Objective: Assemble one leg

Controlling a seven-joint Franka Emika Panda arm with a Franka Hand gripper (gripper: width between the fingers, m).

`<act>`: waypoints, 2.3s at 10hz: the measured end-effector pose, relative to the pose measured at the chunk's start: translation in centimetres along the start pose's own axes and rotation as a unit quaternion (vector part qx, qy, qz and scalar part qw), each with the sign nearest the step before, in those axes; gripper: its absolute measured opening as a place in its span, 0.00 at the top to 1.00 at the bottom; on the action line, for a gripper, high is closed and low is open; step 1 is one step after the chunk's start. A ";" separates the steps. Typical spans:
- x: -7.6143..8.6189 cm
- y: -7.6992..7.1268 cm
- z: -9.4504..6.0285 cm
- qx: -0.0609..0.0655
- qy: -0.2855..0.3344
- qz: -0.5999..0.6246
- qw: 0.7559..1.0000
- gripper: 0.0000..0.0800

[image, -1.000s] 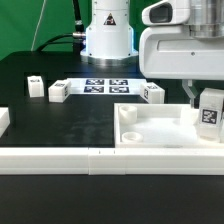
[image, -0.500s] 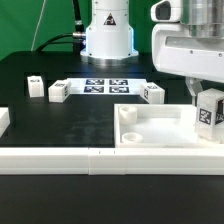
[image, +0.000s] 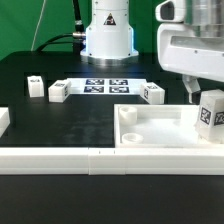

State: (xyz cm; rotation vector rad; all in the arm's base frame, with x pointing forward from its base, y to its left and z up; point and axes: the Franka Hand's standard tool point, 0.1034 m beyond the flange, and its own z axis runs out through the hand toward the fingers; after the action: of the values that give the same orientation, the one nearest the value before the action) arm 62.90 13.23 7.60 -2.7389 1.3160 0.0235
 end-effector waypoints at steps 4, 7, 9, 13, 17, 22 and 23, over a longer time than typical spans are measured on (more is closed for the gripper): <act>1.0 0.2 -0.1 -0.019 -0.014 -0.268 0.963 0.19; 1.6 0.3 -0.3 -0.030 -0.011 -0.409 0.912 0.19; 1.3 0.1 -0.3 -0.034 -0.009 -0.474 0.880 0.19; 1.3 0.1 -0.2 -0.033 -0.008 -0.480 0.877 0.54; 1.4 0.1 -0.2 -0.030 -0.008 -0.462 0.886 0.64; 1.7 0.4 -0.2 -0.008 -0.009 -0.142 0.990 0.64; 1.7 0.5 -0.1 -0.008 -0.010 -0.068 0.998 0.64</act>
Offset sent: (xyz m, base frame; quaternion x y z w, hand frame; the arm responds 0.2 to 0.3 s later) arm 0.0125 -0.0111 0.0026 -0.0278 -0.0340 -0.3129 0.9488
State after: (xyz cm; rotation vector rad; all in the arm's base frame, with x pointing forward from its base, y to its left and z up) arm 63.62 11.58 7.57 -2.8279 1.1257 0.0496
